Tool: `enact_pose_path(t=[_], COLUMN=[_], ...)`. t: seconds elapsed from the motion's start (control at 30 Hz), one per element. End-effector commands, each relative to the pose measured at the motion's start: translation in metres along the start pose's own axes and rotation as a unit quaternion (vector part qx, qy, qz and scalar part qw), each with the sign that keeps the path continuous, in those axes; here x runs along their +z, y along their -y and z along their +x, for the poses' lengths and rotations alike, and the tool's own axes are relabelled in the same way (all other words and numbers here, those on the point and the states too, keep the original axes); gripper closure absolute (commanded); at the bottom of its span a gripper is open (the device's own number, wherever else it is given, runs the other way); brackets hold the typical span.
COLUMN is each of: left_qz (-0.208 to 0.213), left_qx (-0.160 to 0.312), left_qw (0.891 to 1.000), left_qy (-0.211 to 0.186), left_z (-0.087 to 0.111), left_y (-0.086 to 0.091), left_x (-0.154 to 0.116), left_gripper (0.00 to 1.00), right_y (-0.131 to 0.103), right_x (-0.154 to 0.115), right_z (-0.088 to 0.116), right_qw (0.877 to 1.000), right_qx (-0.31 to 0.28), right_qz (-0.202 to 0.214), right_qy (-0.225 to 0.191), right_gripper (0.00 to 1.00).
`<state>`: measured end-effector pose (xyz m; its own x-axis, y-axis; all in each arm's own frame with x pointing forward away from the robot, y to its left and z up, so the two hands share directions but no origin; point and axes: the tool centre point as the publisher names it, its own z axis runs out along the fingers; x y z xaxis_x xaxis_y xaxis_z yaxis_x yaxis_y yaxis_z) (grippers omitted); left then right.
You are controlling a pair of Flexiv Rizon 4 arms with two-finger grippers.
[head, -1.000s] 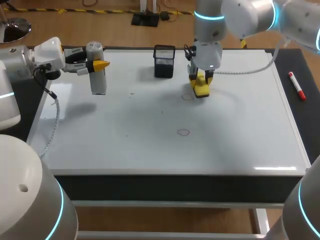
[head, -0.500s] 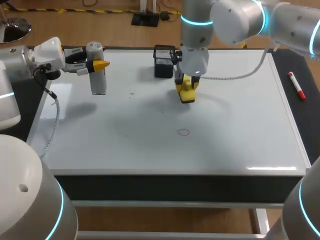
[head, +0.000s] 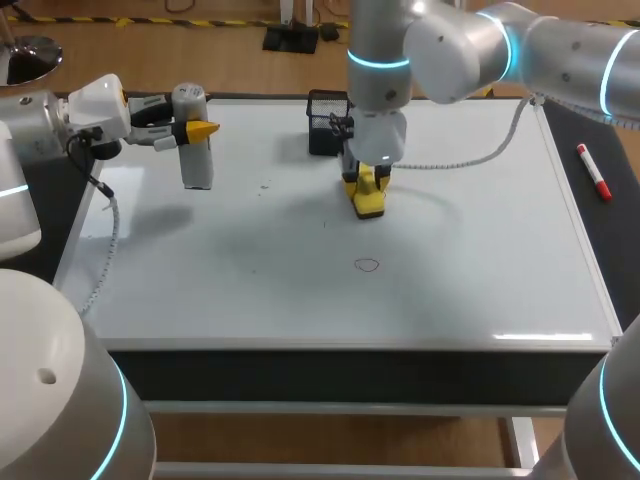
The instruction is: Pick up the inspection probe, press it on each red-marked spot on the whiteboard one by one, put down the probe, pick up the eraser, and wipe off all the red marks.
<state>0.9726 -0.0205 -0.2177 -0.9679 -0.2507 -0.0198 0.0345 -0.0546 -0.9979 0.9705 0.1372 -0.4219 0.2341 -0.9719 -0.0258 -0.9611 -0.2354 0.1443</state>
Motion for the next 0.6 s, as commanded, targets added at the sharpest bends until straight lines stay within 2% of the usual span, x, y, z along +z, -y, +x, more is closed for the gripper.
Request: enact_pose_path(t=[0.03, 0.3, 0.6], left_qz=[0.001, 0.001, 0.001], left_qx=[0.001, 0.001, 0.001], left_qw=[1.000, 1.000, 1.000], left_qy=[0.000, 0.000, 0.000], left_z=[0.000, 0.000, 0.000], left_y=[0.000, 0.000, 0.000], left_x=[0.000, 0.000, 0.000], left_gripper=[1.00, 1.00, 1.00], right_y=[0.005, 0.009, 0.014], right_x=[0.003, 0.008, 0.010], right_z=[0.009, 0.030, 0.064], right_qw=[1.000, 1.000, 0.999], right_qx=[0.003, 0.023, 0.051], right_qz=[-0.006, -0.011, -0.008], right_qy=[-0.005, -0.008, -0.012], right_gripper=[1.00, 1.00, 1.00])
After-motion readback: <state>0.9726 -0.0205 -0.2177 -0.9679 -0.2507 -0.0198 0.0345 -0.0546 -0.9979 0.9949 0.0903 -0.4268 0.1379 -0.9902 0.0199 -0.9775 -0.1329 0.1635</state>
